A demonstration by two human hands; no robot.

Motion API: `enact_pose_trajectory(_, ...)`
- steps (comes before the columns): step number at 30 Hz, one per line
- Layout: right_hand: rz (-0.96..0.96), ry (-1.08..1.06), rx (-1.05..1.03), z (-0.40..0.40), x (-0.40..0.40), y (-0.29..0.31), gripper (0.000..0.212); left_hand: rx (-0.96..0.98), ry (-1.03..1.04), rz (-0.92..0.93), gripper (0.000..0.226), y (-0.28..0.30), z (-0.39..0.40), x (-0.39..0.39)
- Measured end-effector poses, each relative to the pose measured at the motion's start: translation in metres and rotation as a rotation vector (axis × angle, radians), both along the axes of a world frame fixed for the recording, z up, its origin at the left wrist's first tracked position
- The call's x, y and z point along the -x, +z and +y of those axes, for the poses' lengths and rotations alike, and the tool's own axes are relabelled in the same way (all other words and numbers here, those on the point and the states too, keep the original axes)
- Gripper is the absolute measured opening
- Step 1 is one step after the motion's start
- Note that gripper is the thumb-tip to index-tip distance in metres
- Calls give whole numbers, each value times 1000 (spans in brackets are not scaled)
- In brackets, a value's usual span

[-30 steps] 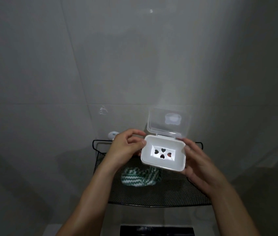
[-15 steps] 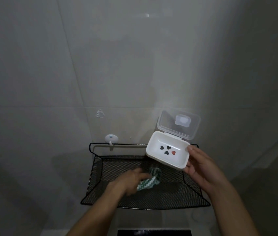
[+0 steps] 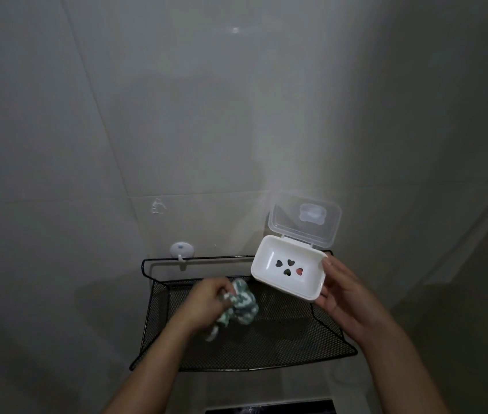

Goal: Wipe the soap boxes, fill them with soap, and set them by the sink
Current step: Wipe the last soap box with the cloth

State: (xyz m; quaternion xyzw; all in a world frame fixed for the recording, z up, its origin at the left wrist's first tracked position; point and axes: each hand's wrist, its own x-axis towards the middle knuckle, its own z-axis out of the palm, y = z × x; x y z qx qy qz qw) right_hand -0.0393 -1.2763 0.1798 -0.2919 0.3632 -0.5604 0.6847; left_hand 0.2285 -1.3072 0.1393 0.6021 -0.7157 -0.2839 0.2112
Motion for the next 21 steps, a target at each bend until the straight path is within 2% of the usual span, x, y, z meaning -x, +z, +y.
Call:
enact_pose_trajectory(4, -2, -32, 23, -1, 0, 0, 39, 199, 153, 337, 23, 57, 9, -12)
enact_pose_trajectory(7, 6, -61, 42, -5, -8, 5, 38, 383, 142, 422, 26, 100, 17, -8)
enact_pose_trajectory(9, 3, -73, 53, -8, -15, 10, 41, 452, 103, 416, 25, 119, 20, -1)
enact_pose_trajectory(14, -70, -74, 67, -19, -39, 34, 45, 640, 31, 165, 24, 146, 16, 28)
enact_pose_trajectory(18, -82, -59, 145, -33, -51, 64, 40, 765, 27, -144, 41, 166, 3, 42)
enact_pose_trajectory(21, -68, -46, 199, -42, -55, 87, 43, 847, 108, -318, 23, 183, -2, 47)
